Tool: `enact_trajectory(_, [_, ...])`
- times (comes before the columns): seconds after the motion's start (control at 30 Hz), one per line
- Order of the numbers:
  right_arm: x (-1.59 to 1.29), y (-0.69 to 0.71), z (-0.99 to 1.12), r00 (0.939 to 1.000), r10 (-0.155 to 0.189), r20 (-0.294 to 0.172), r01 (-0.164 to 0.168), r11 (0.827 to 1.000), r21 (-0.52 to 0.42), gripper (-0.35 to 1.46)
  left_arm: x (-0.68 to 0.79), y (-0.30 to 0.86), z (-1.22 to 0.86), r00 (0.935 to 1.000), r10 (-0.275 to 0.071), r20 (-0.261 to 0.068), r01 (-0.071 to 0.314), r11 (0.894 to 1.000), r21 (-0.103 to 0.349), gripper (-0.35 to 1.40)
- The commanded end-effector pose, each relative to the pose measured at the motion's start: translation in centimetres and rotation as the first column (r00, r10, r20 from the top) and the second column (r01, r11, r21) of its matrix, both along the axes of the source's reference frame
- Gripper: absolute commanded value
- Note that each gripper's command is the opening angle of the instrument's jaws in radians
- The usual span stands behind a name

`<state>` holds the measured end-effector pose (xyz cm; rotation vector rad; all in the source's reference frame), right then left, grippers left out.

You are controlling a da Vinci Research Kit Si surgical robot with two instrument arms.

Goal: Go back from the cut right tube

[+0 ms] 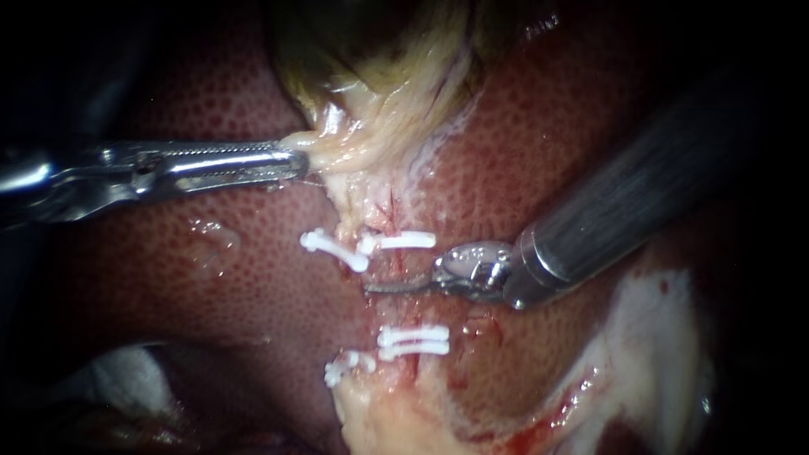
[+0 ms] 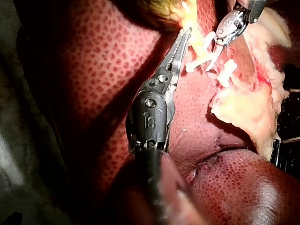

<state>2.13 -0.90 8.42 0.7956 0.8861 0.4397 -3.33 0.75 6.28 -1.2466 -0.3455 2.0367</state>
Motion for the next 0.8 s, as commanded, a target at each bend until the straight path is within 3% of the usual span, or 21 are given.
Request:
enact_trajectory(0.03, [0.00,-0.01,0.00,1.0000,-0.001,-0.001,0.001,1.000,-0.001,-0.35,0.00,0.00,0.00,1.0000,0.000,0.000,0.000,1.000,0.000,-0.35])
enact_trajectory(0.23, [-0.05,-0.04,0.00,0.9994,0.029,-0.016,-0.029,0.999,-0.015,-0.32,0.00,-0.01,-0.01,1.0000,0.000,0.000,0.000,1.000,0.000,-0.35])
enact_trajectory(0.27, [-0.06,-0.04,0.00,0.9992,0.034,-0.024,-0.034,0.999,-0.015,-0.08,0.00,-0.01,-0.01,1.0000,0.000,0.000,0.000,1.000,0.000,-0.35])
enact_trajectory(0.37, [-0.06,-0.05,-0.01,0.9988,0.038,-0.031,-0.039,0.999,-0.014,0.41,0.00,-0.01,-0.01,1.0000,0.000,0.000,0.000,1.000,0.000,-0.35])
enact_trajectory(0.47, [-0.06,-0.06,-0.02,0.9985,0.041,-0.036,-0.042,0.999,-0.014,0.79,0.00,-0.01,-0.01,1.0000,0.000,0.000,0.000,1.000,0.000,-0.35])
enact_trajectory(0.6, [-0.06,-0.07,-0.03,0.9978,0.048,-0.046,-0.048,0.999,-0.013,1.03,0.00,-0.01,-0.01,1.0000,0.000,0.000,0.000,1.000,0.000,-0.35])
enact_trajectory(0.8, [-0.10,-0.11,-0.10,0.9970,0.050,-0.059,-0.051,0.999,-0.011,1.16,0.01,0.00,0.00,1.0000,0.000,0.000,0.000,1.000,0.000,-0.35])
